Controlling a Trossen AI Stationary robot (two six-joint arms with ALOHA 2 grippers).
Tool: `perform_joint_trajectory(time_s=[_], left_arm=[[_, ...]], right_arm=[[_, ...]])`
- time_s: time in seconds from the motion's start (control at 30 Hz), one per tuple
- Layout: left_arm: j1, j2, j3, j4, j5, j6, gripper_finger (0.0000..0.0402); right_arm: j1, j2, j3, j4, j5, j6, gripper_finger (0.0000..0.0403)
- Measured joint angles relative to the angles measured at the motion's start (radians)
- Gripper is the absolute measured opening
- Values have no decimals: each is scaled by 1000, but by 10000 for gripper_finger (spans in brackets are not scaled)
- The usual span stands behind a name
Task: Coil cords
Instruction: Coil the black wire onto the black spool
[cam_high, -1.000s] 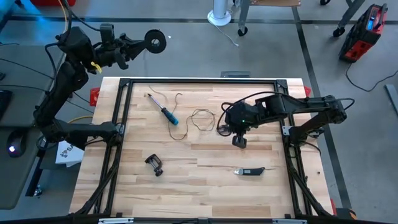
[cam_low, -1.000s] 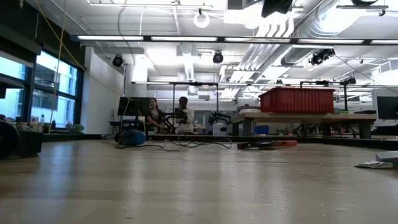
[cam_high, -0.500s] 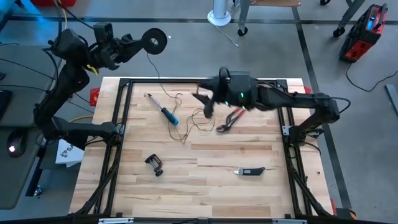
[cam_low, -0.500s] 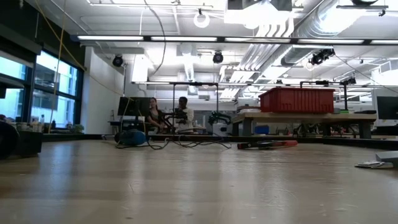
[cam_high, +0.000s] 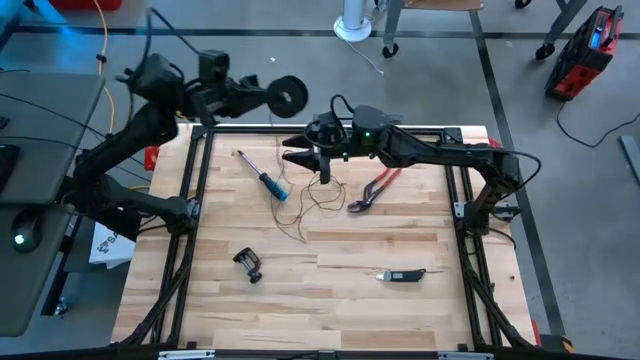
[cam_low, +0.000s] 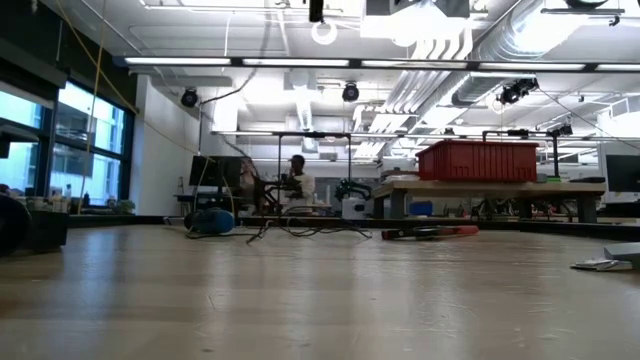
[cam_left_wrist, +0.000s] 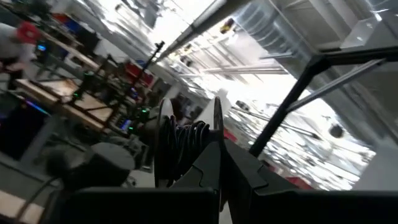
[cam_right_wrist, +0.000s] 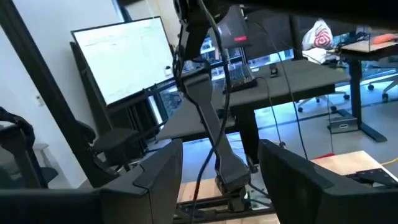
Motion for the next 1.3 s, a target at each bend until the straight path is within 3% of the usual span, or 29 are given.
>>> perform_joint_trajectory(time_s=[0.23, 0.6, 0.97, 1.3], left_arm=[[-14, 53, -1, 54, 37, -29, 0], [2, 14, -1, 46, 31, -27, 0], [0, 14, -1, 44, -16, -11, 0], [-19, 47, -1, 50, -15, -1, 0]], right_arm=[[7, 5, 0, -2, -2, -18, 203], [0, -54, 0, -51, -18, -86, 177], [14, -54, 0, -70, 107, -158, 176], [14, -44, 0, -79, 117, -129, 176]])
